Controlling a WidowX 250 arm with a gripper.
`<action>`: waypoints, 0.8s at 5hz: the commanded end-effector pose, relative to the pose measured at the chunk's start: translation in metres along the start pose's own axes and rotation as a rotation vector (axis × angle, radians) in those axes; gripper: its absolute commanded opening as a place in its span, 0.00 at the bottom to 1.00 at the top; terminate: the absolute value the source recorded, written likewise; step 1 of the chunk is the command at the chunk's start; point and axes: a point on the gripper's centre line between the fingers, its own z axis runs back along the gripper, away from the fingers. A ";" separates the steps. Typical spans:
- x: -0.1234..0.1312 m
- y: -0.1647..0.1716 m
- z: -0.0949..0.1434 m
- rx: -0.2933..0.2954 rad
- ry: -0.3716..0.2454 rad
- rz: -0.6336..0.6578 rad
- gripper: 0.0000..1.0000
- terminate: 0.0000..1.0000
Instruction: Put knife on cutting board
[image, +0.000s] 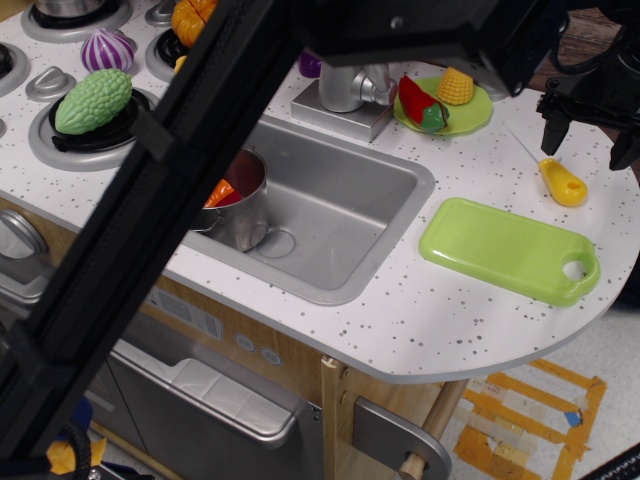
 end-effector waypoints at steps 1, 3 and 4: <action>0.000 0.000 0.000 0.000 0.000 0.000 1.00 0.00; 0.004 0.004 -0.001 0.006 -0.001 -0.006 1.00 0.00; 0.004 0.008 -0.006 0.002 -0.003 -0.002 1.00 0.00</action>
